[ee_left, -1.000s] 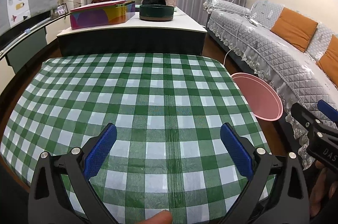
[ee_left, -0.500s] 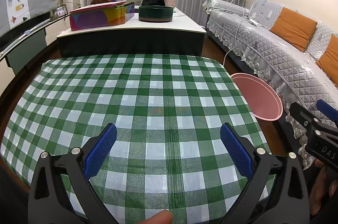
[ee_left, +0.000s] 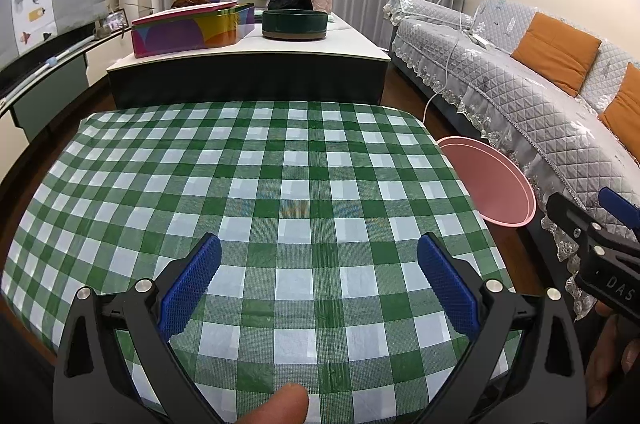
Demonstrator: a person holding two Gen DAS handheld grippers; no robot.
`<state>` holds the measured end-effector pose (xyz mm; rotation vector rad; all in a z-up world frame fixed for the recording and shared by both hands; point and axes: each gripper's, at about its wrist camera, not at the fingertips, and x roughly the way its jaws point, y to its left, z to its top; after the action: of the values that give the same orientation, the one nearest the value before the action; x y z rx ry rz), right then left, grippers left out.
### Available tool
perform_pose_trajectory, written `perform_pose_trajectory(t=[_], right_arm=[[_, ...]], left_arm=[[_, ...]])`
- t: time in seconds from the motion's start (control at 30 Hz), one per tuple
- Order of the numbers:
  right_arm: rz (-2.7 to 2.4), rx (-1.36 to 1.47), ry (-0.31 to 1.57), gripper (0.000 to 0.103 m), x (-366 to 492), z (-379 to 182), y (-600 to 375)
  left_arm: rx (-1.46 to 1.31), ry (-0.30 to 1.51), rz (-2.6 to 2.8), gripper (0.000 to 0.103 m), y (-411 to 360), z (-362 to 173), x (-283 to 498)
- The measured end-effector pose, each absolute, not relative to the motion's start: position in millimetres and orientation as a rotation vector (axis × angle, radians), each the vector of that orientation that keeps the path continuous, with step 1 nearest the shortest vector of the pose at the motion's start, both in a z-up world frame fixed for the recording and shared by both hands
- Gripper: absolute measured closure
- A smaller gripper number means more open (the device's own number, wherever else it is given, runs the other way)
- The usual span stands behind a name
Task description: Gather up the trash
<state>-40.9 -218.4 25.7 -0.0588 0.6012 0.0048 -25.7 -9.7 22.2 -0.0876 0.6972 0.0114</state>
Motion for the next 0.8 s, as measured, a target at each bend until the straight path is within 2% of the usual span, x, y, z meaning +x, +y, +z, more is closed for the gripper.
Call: perform_pose_trajectory(t=[0.8], right_arm=[[0.001,-0.048,0.605,0.005,-40.5,23.5,-223.4]], left_arm=[[-0.076,0.677,0.001,0.008,-12.6,23.9,-27.8]])
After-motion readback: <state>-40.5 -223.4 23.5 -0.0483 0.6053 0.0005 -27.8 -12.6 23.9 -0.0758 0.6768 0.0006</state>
